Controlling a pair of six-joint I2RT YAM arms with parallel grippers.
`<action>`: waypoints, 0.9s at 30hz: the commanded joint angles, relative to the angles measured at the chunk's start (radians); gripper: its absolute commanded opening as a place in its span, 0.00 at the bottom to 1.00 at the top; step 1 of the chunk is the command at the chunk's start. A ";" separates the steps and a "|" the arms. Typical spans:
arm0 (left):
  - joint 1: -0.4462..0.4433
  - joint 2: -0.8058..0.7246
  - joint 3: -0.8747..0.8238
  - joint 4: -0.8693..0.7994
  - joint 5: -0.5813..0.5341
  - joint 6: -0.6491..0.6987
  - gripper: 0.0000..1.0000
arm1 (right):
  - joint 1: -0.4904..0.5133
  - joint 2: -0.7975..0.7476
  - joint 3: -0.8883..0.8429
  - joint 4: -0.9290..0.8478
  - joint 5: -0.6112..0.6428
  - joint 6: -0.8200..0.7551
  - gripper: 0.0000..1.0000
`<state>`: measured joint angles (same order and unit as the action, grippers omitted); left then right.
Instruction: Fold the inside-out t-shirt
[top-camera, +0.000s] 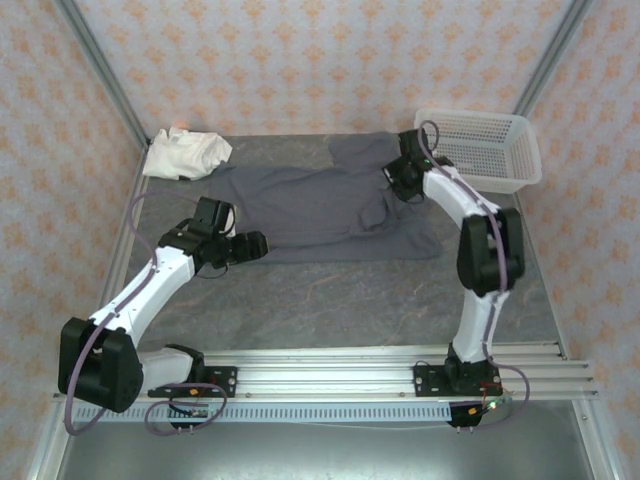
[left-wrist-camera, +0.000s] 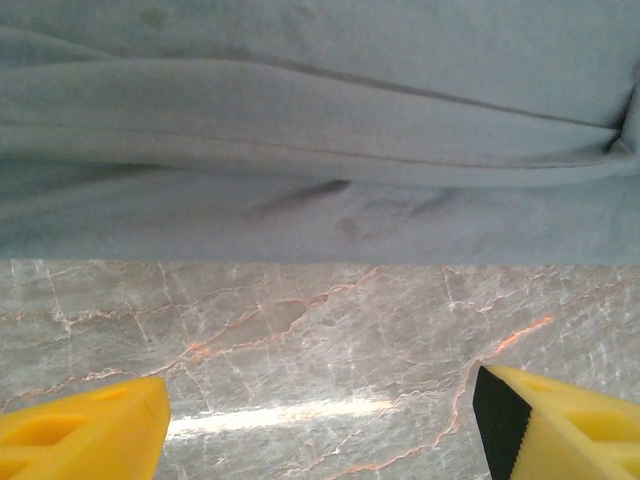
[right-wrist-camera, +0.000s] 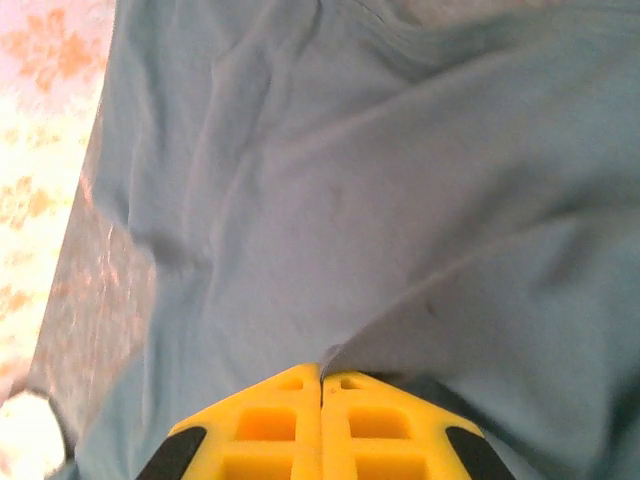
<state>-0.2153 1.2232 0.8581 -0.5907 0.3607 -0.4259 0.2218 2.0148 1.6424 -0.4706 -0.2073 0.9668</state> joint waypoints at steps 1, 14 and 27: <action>-0.002 -0.045 -0.025 -0.014 0.000 -0.017 0.81 | -0.013 0.142 0.238 -0.151 0.079 0.031 0.00; 0.002 0.114 0.074 -0.018 -0.183 -0.138 0.00 | -0.019 -0.224 -0.085 -0.089 -0.070 -0.171 0.08; 0.121 0.680 0.448 0.116 -0.192 -0.178 0.00 | -0.033 -0.218 -0.507 0.076 0.050 -0.202 0.00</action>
<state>-0.1223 1.8660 1.2846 -0.4992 0.1749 -0.5758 0.1982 1.7737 1.1366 -0.4343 -0.2001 0.7612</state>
